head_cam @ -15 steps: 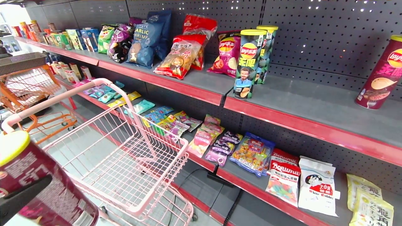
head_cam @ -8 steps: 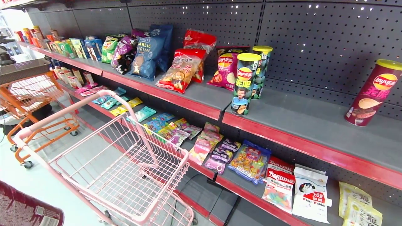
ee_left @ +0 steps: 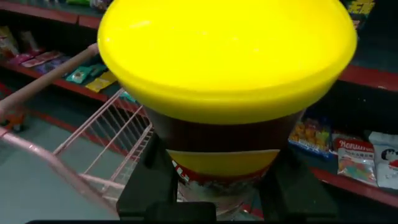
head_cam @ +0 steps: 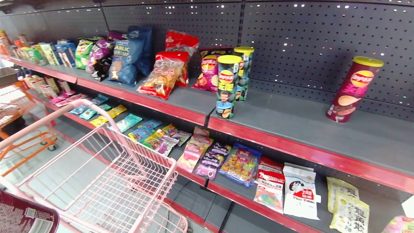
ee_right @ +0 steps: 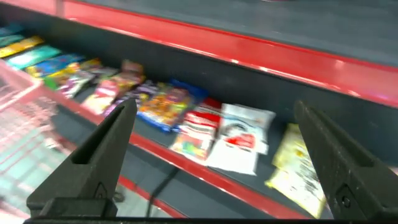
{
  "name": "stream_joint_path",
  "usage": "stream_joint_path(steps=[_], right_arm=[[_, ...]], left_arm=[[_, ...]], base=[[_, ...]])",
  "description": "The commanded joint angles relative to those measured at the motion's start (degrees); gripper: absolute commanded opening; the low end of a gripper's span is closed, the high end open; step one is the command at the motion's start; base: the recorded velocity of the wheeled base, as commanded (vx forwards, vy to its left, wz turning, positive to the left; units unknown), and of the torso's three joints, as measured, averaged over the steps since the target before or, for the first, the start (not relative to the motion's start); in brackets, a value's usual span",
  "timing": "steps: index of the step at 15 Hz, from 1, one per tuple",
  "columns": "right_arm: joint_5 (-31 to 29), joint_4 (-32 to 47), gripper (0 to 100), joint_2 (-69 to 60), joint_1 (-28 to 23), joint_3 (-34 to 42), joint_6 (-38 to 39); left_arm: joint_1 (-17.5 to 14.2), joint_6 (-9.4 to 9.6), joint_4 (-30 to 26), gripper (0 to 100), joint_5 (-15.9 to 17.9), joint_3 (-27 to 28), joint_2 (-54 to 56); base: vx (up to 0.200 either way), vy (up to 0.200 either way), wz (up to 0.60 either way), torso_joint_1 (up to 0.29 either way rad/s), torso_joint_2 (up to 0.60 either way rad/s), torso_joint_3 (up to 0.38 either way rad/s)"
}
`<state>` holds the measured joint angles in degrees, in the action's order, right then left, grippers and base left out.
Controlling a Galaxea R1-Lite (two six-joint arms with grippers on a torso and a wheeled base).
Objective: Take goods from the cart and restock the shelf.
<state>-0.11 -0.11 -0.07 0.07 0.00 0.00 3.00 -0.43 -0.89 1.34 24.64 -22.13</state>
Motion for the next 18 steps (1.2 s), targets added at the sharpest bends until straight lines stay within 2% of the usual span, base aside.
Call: stream_joint_path(steps=[1, 3, 6, 9, 11, 14, 18], right_arm=[[0.02, -0.07, 100, 0.07, 0.01, 0.0, 0.0], [0.02, -0.07, 100, 0.07, 0.01, 0.0, 0.0], [0.02, -0.07, 100, 0.07, 0.01, 0.0, 0.0], [0.02, -0.07, 100, 0.07, 0.01, 0.0, -0.09], [0.02, -0.07, 100, 0.07, 0.01, 0.0, -0.18], [0.02, -0.07, 100, 0.07, 0.01, 0.0, -0.18], [0.11, -0.07, 100, 0.07, 0.01, 0.0, -0.26]], left_arm=[[-0.1, 0.78, -0.16, 0, -0.11, 0.5, -1.78], [-0.1, 2.89, -0.25, 0, -0.11, 0.41, -1.78], [-0.1, 4.38, -0.16, 0, -0.11, 0.76, -1.69], [-0.1, 7.11, -0.16, 0, -0.11, 1.11, -1.69], [-0.19, 7.55, -0.16, 0, -0.11, 1.29, -1.87], [-0.1, 7.55, -0.16, 0, -0.11, 1.29, -1.69], [-0.1, 8.78, -0.25, 0, -0.11, 1.2, -1.34]], base=[[0.0, 0.0, -0.6, 0.012, 0.01, -0.002], [0.0, 0.0, -0.6, 0.0, 0.01, 0.002], [0.0, 0.0, -0.6, 0.002, 0.0, 0.002], [0.0, 0.0, -0.4, 0.0, 0.0, 0.0], [0.0, 0.0, 0.0, 0.0, 0.0, 0.0], [0.2, 0.0, 0.0, 0.001, -0.01, 0.004], [0.2, 0.0, 0.0, 0.004, 0.0, 0.002]])
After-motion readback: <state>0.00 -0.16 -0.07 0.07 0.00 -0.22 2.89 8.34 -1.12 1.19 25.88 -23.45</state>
